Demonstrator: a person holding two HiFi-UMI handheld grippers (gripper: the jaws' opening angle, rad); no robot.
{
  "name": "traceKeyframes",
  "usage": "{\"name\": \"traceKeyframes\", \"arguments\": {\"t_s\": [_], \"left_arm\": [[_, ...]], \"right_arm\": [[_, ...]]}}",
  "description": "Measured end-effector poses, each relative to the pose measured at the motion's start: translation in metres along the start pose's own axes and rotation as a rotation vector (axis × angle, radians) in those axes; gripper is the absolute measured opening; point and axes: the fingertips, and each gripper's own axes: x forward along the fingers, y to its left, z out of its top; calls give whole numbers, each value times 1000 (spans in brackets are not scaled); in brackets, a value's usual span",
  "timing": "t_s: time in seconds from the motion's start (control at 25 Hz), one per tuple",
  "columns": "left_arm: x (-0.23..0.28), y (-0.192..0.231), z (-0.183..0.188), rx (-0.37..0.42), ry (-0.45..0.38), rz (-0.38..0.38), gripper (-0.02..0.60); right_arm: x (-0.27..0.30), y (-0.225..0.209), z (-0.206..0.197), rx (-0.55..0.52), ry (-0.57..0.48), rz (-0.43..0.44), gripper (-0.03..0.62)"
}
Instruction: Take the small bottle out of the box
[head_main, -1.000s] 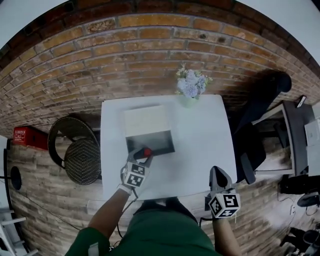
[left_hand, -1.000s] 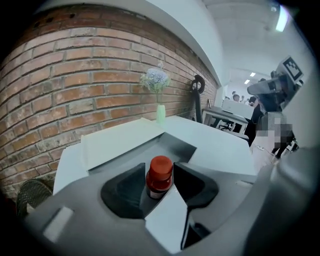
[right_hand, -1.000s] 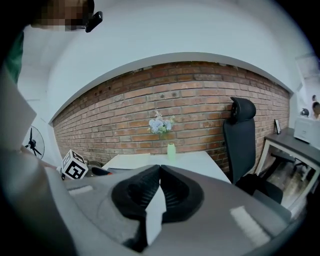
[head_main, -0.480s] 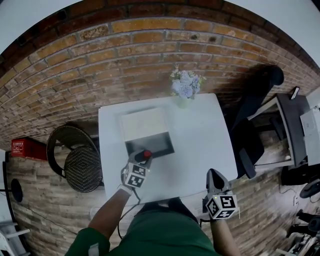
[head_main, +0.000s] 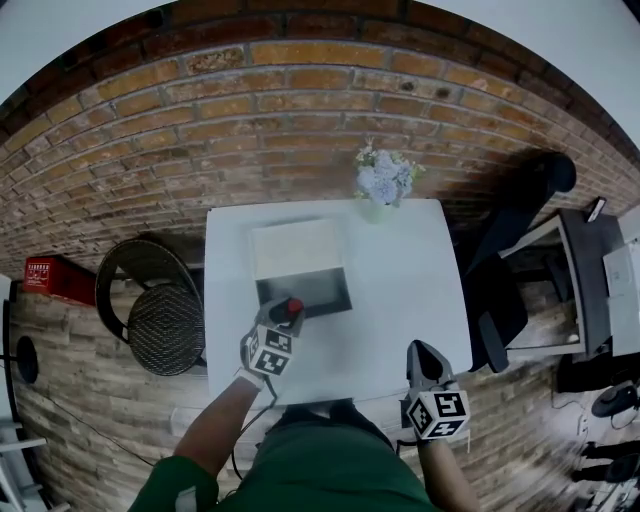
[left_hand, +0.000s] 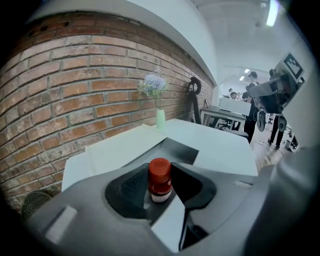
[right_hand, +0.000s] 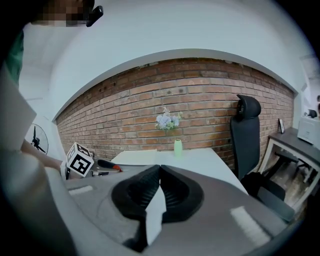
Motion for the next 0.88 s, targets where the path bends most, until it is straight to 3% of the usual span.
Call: {"name": "traceKeyframes", "arguments": {"t_s": [0.4, 0.88], "left_arm": [[-26, 12, 17, -66, -41, 88, 146], [-77, 29, 66, -92, -164, 173, 146]], "right_arm": [[19, 16, 3, -43, 29, 125, 3], [39, 32, 15, -58, 24, 230, 3]]}}
